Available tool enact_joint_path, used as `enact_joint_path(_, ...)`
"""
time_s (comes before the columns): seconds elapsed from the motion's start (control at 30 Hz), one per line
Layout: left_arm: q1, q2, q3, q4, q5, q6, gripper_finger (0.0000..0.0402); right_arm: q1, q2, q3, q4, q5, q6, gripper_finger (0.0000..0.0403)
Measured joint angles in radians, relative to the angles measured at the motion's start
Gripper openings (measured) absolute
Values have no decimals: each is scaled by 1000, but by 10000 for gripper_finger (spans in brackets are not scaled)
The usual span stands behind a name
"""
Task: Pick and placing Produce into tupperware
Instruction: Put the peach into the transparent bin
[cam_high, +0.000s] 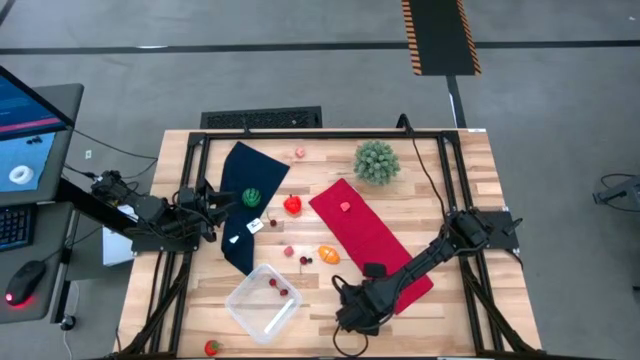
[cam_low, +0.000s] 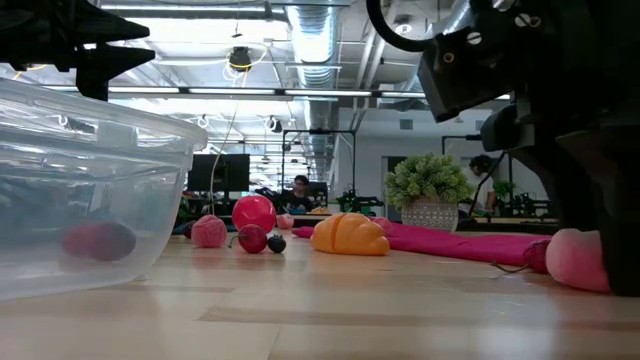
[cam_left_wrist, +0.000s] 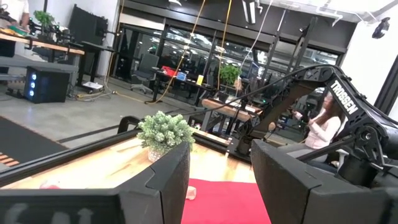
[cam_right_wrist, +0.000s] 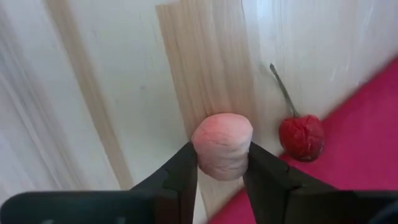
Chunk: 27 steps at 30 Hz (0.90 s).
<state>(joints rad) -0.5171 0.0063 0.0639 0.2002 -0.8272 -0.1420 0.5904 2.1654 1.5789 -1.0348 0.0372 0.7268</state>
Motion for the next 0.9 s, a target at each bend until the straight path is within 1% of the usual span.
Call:
enact_joint_path(0.1, 0, 0, 0, 0, 0, 0, 162, -9, 0, 19, 22, 5, -29, 143)
enact_joint_path(0.33, 0, 0, 0, 0, 0, 0, 162, -40, 0, 80, 86, 18, -156, 129)
enact_joint_path(0.63, 0, 0, 0, 0, 0, 0, 162, -107, -2, 147, 85, 21, -289, 135)
enact_joint_path(0.9, 0, 0, 0, 0, 0, 0, 162, -173, -3, 223, 89, 46, -400, 130)
